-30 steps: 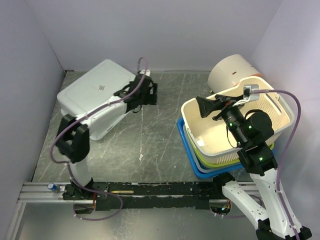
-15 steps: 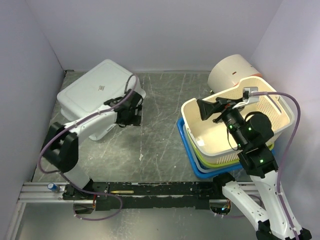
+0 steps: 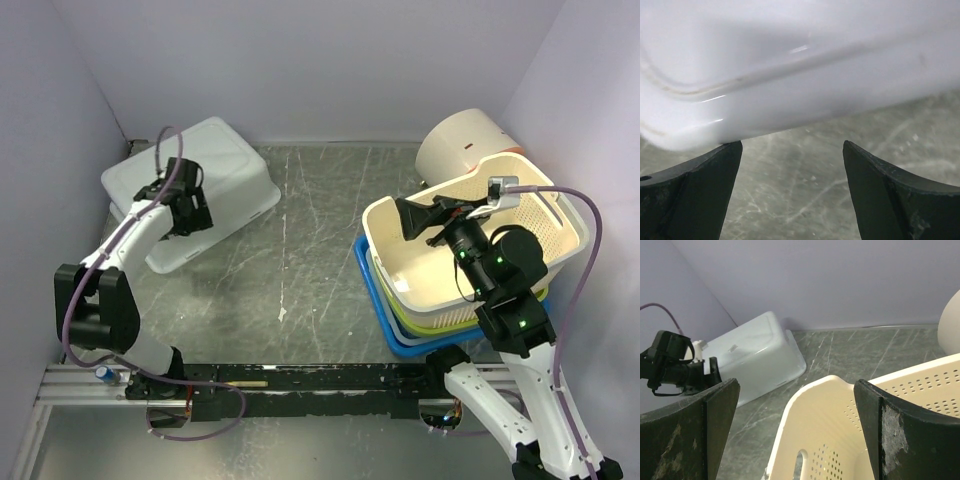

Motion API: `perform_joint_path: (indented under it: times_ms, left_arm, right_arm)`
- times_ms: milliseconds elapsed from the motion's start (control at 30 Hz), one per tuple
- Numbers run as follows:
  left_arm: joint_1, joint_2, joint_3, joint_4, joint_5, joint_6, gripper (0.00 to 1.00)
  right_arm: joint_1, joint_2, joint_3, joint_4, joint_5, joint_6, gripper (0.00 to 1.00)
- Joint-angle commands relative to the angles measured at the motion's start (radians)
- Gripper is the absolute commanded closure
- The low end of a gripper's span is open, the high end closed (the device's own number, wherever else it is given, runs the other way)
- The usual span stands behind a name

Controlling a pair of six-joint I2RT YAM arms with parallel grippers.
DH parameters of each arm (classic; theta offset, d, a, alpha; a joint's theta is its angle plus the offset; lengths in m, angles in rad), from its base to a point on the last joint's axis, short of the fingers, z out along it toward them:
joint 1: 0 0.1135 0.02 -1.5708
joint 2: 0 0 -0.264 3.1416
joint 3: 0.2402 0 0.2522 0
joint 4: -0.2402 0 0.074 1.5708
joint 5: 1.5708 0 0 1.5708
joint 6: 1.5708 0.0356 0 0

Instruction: Turn the large container upside down

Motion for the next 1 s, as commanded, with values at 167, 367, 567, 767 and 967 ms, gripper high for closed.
perform_joint_path:
  times_ms: [167,367,567,767,967]
  left_arm:
    - [0.073,-0.167,0.023,0.057,-0.014,-0.109,0.06]
    - [0.075,-0.441,-0.225,-0.009,-0.055,-0.523,0.07]
    - [0.11,-0.531,-0.275,-0.029,-0.222,-0.645,0.06]
    - [0.348,-0.435,-0.092,0.025,-0.203,-0.501,0.06]
    - [0.593,-0.148,0.085,0.135,0.247,-0.269,0.07]
  right_arm:
    - [0.003,0.023,0.015,0.012,0.006,-0.011,0.0]
    - [0.004,0.038,-0.03,0.078,-0.033,0.004,0.0]
    - [0.003,0.077,0.002,0.068,-0.077,0.001,0.0]
    - [0.004,0.048,0.012,0.051,-0.062,-0.02,0.0]
    - [0.004,0.052,0.02,0.036,-0.07,-0.024,0.0]
